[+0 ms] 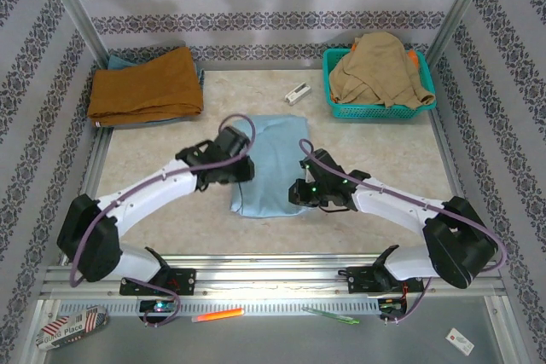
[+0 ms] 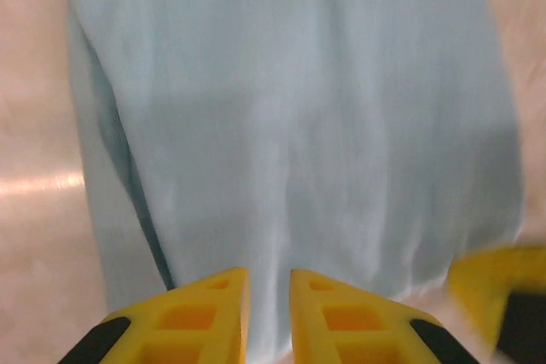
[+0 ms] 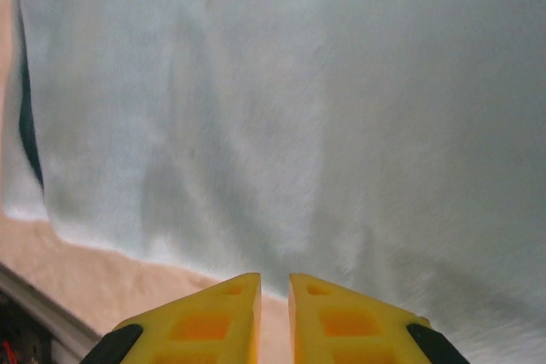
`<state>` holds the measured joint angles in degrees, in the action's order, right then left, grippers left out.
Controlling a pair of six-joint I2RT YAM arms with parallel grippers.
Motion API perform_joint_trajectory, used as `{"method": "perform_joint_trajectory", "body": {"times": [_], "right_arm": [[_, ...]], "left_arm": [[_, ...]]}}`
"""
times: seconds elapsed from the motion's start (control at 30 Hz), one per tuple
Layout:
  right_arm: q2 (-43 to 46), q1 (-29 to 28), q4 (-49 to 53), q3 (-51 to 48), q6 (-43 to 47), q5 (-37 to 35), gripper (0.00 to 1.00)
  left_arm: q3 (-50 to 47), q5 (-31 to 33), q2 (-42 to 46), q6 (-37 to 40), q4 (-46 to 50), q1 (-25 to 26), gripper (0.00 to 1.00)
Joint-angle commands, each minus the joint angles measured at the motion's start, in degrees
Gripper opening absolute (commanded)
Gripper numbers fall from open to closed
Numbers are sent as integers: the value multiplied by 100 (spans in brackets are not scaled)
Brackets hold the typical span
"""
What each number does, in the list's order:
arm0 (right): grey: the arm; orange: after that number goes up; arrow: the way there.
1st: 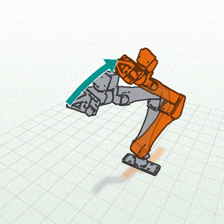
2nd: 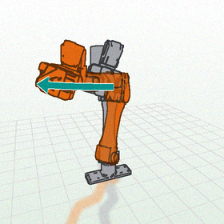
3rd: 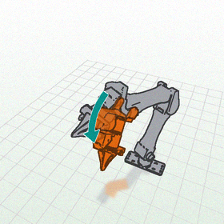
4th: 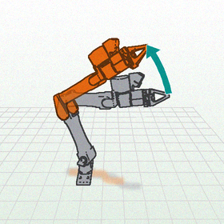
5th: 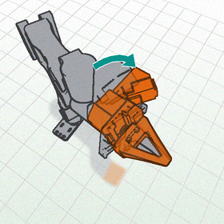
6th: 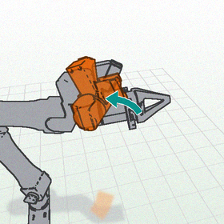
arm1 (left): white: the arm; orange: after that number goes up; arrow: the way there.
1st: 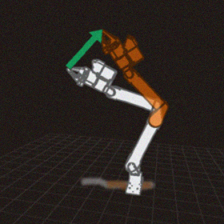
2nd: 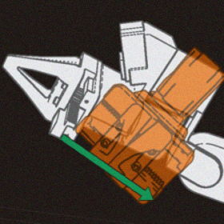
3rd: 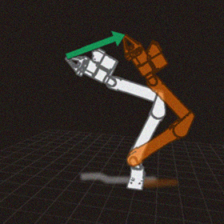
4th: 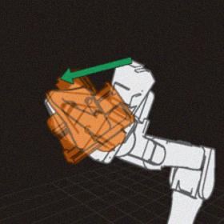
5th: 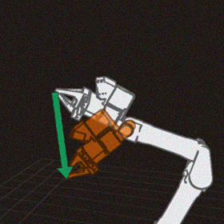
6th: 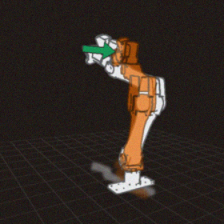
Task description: Fold and stack the trousers
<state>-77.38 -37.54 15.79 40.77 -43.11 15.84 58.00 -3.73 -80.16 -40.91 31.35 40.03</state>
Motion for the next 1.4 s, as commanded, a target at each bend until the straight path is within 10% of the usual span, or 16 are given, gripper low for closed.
{"method": "perform_joint_trajectory", "body": {"times": [0.0, 0.33, 0.53, 0.9, 1.1, 1.37], "right_arm": [[-264, 216, 326, 190, 369, -139, 16], [-1381, 237, -162, 397, 394, -7, 19], [-1433, 234, -188, 250, 384, -150, 37], [-1569, 234, -215, 282, 384, -166, 47], [-1534, 230, -179, 256, 404, -204, 46], [-1781, 548, -2, 171, 361, -368, 31]], "left_arm": [[-435, 643, 253, -862, 393, 446, 19], [-1224, 1072, 18, -1550, -256, 761, 19], [-1474, 1360, -100, -1682, -154, 728, 17], [-1933, 1082, 75, -1733, -877, 647, 44], [-1774, 1047, -21, -1567, -870, 604, 5], [-1948, 1013, 546, -806, -365, 182, 0]]}}
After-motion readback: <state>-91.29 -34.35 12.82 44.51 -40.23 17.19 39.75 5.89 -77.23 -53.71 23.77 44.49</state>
